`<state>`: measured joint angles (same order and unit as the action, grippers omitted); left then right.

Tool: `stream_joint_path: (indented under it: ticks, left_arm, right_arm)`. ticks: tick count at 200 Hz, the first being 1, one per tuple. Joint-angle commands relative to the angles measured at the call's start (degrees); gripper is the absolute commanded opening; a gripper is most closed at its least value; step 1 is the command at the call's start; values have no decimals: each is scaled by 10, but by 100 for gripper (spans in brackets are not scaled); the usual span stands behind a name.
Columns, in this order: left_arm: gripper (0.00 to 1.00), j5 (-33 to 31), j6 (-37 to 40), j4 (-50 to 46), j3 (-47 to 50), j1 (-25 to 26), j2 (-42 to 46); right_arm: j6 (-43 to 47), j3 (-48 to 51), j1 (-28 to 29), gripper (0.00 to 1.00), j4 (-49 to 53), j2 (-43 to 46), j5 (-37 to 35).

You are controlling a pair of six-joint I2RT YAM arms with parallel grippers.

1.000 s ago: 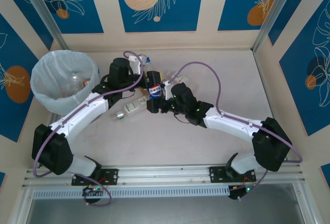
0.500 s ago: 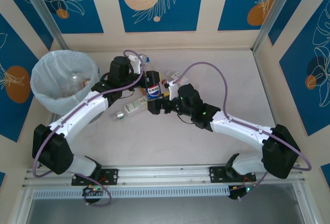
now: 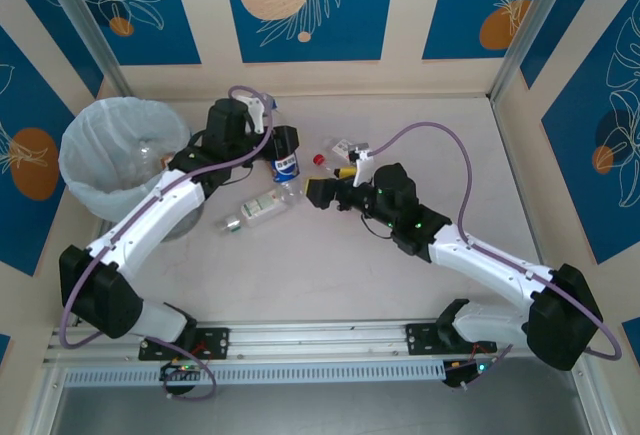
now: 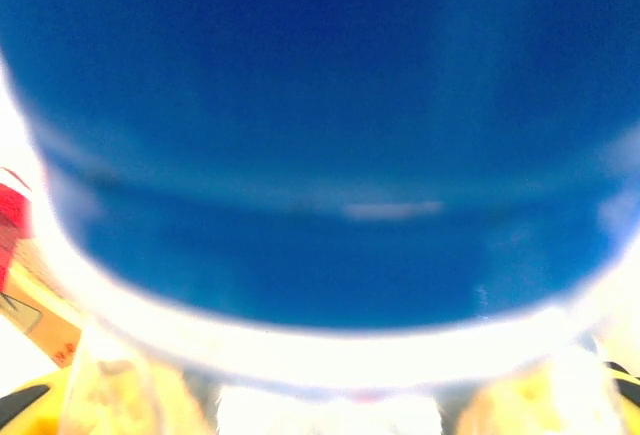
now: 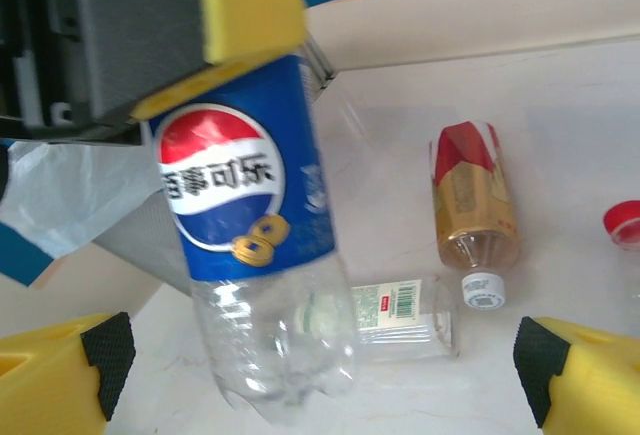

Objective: Put the plastic bottles in the bin

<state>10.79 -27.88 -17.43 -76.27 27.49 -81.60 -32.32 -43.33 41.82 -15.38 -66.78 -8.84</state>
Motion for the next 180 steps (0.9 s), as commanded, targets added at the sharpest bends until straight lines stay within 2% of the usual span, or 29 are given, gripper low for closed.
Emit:
stream_joint_path:
  ticks: [1, 11, 24, 52, 81, 113, 155, 180]
  left_arm:
    - [53, 62, 13, -21, -54, -42, 11]
    - [54, 138, -18, 0, -67, -71, 9]
    - [54, 153, -19, -13, -96, -97, 7]
    - [54, 54, 54, -90, -167, -129, 10]
    - [54, -27, 115, -123, -217, -157, 27]
    - [54, -102, 156, -112, -223, -176, 55]
    - [54, -241, 208, -117, -222, -186, 80]
    - [54, -289, 236, -110, -214, -195, 90]
  right_arm:
    - [-40, 12, -14, 99, -8, 11, -20]
    - [-47, 13, -21, 100, -4, 9, -11]
    - [-54, 14, -25, 100, -1, 9, -8]
    - [-64, 18, -30, 100, 3, 9, -6]
    - [-67, 18, -33, 100, 14, 10, -3]
    - [-78, 25, -35, 100, 0, 5, -3]
    - [-77, 21, -37, 100, 9, -3, 1]
    - [-77, 23, -38, 100, 10, -4, 1]
